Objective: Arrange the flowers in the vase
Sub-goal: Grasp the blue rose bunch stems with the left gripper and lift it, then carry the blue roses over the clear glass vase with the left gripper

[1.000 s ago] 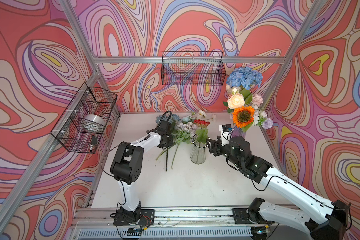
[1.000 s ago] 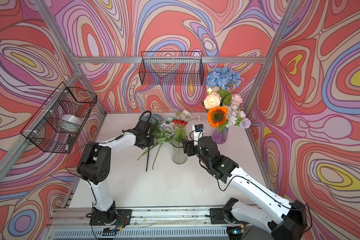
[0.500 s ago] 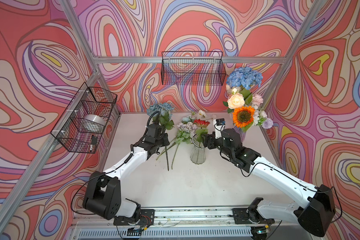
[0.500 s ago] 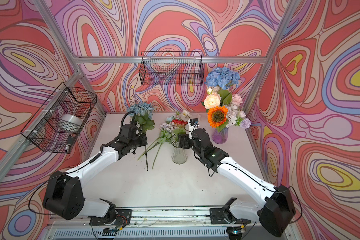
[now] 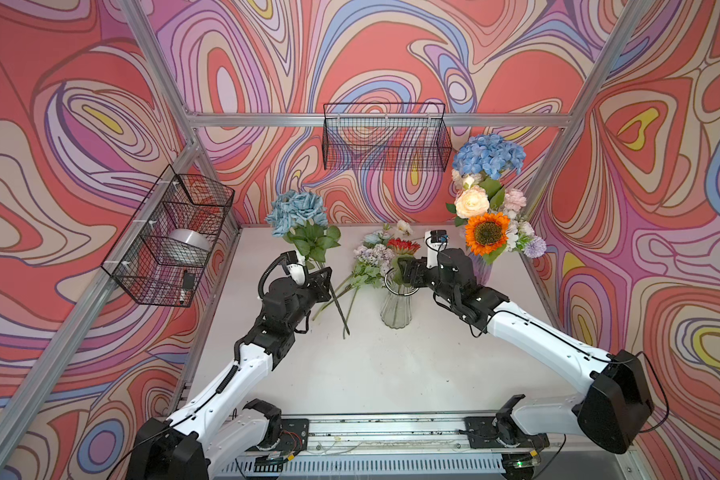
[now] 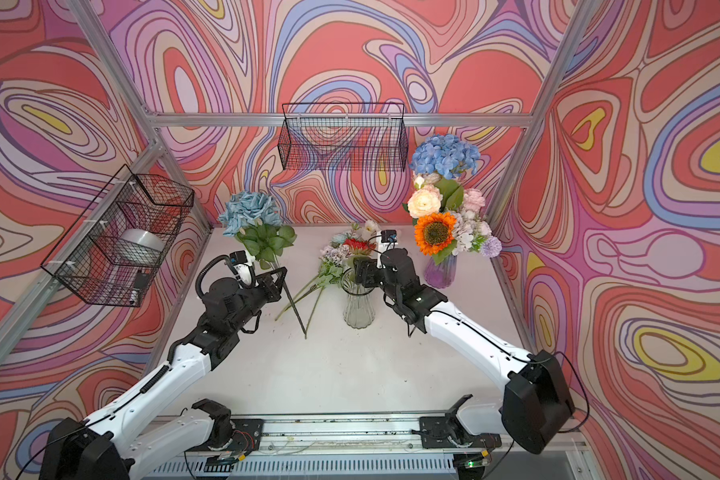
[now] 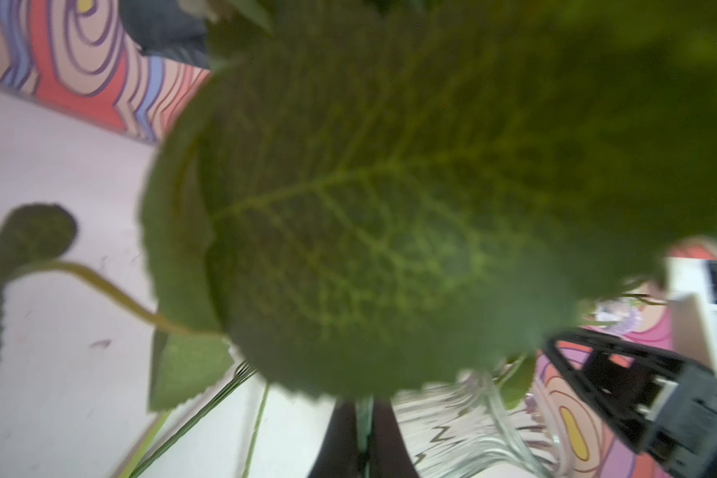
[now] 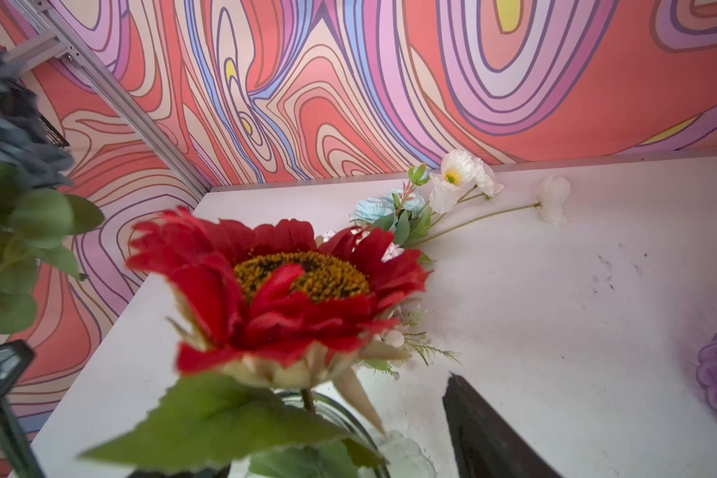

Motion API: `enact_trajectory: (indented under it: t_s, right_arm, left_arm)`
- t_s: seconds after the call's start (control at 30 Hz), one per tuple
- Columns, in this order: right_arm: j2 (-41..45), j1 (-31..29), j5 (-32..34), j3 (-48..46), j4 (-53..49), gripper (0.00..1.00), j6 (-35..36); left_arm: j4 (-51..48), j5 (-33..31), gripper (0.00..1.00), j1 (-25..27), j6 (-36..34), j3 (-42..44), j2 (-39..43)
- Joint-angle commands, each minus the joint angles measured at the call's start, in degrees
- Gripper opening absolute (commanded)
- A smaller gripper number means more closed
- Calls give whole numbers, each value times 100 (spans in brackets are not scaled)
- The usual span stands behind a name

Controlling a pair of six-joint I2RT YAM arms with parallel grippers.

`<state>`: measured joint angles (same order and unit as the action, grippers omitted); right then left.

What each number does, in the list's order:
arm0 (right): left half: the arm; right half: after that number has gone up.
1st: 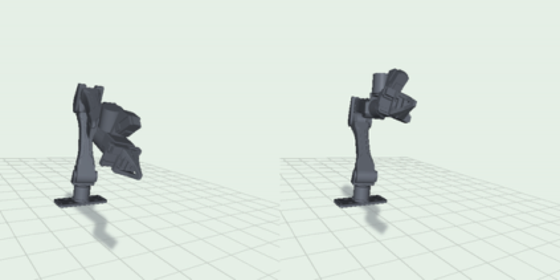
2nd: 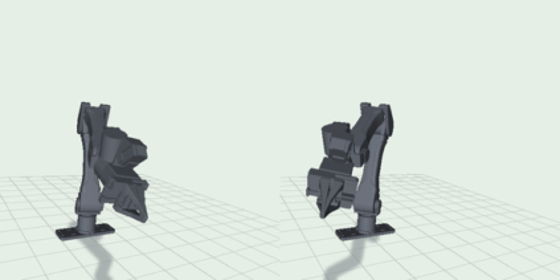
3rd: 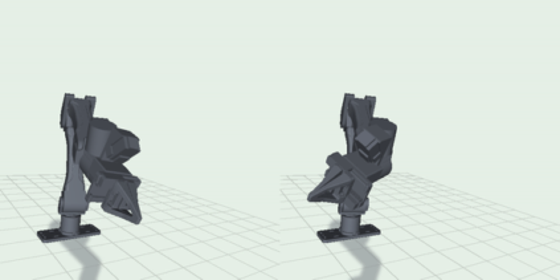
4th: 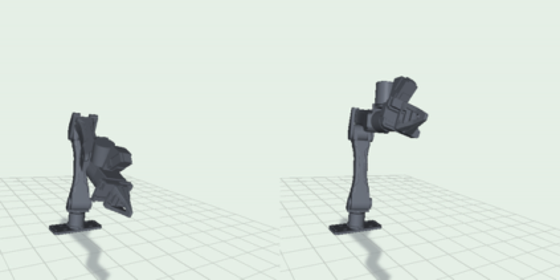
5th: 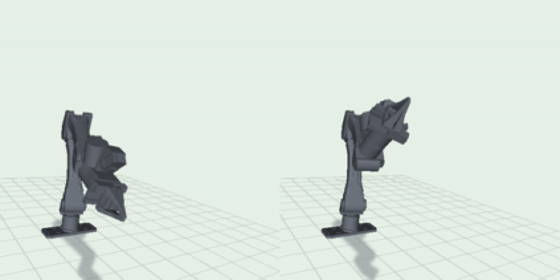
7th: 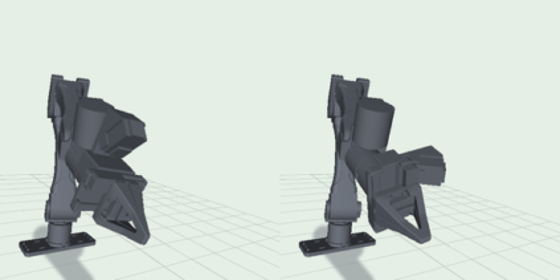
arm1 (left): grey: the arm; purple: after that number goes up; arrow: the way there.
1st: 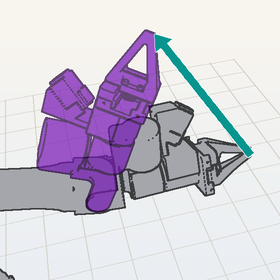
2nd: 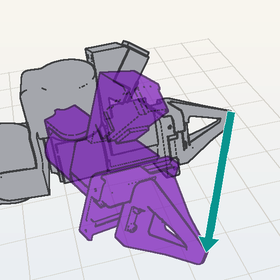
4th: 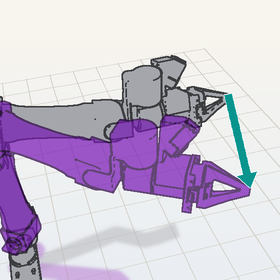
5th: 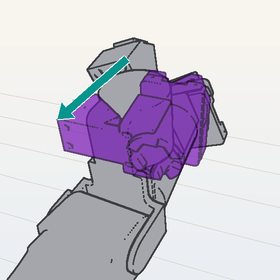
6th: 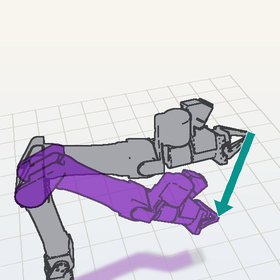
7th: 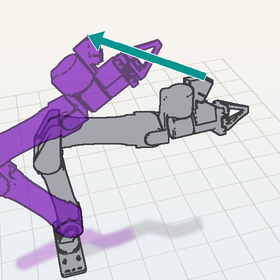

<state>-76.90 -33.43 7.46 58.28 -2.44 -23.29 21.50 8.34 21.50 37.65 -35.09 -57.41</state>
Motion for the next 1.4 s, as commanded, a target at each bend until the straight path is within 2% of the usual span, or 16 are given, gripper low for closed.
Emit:
enact_trajectory:
  t_s: [0.0,0.33,0.67,1.1,1.27,1.37]
  right_arm:
    - [-37,80,-92,-92,285,79,-206]
    - [121,179,-26,-365,411,78,-404]
    - [299,176,24,-572,578,77,-561]
    - [475,179,232,-713,607,77,-572]
    - [503,179,285,-748,552,77,-545]
    - [512,179,299,-748,517,77,-536]
  left_arm:
    - [1118,390,0,133,42,-95,168]
    - [2163,771,0,489,67,-855,-215]
    - [3565,677,0,763,-106,-1480,-1318]
    - [3639,-222,0,1625,-1774,-1676,-1947]
    - [3528,-400,0,1709,-1670,-1844,-2022]
    - [3148,-290,0,1709,-1553,-2091,-1985]
